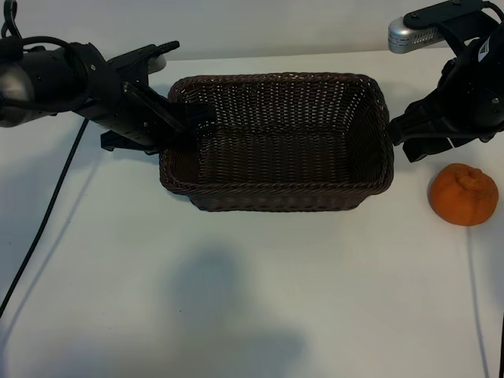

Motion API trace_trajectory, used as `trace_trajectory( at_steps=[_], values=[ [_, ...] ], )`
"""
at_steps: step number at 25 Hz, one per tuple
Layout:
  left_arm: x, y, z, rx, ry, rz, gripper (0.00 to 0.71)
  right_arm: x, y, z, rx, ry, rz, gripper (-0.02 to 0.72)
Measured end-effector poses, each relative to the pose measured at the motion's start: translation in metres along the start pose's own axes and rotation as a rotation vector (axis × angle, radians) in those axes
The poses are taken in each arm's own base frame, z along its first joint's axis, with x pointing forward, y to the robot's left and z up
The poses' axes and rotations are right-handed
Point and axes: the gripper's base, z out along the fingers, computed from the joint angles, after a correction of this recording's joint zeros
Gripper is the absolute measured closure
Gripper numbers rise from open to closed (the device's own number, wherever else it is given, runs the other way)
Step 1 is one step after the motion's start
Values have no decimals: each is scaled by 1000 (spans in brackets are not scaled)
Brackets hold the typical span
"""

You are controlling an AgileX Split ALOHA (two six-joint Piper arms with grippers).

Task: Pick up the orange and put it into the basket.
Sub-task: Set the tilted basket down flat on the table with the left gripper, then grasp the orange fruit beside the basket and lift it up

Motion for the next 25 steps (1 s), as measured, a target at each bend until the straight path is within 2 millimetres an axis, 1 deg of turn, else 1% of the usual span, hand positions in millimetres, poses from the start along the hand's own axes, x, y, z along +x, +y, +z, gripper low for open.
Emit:
trace_trajectory(
  at_steps=[9, 12, 13, 14, 20, 22, 23, 25],
  values=[
    [0, 0, 0, 0, -4, 26, 556, 0, 0, 0, 0, 0, 0, 163],
    [-1, 0, 0, 1, -9, 24, 522, 0, 0, 0, 0, 0, 0, 163],
    [-1, 0, 0, 4, -13, 19, 499, 0, 0, 0, 0, 0, 0, 163],
    [-1, -1, -1, 6, -13, 18, 457, 0, 0, 0, 0, 0, 0, 163],
    [-2, -2, -2, 14, -9, 3, 130, 0, 0, 0, 0, 0, 0, 163],
    [-1, -3, -3, 16, -1, -1, 59, 0, 0, 0, 0, 0, 0, 163],
    [-1, -3, -5, 18, 0, 0, 36, 0, 0, 0, 0, 0, 0, 163],
    [-1, -5, -10, 18, 5, 13, 16, 0, 0, 0, 0, 0, 0, 163]
  ],
)
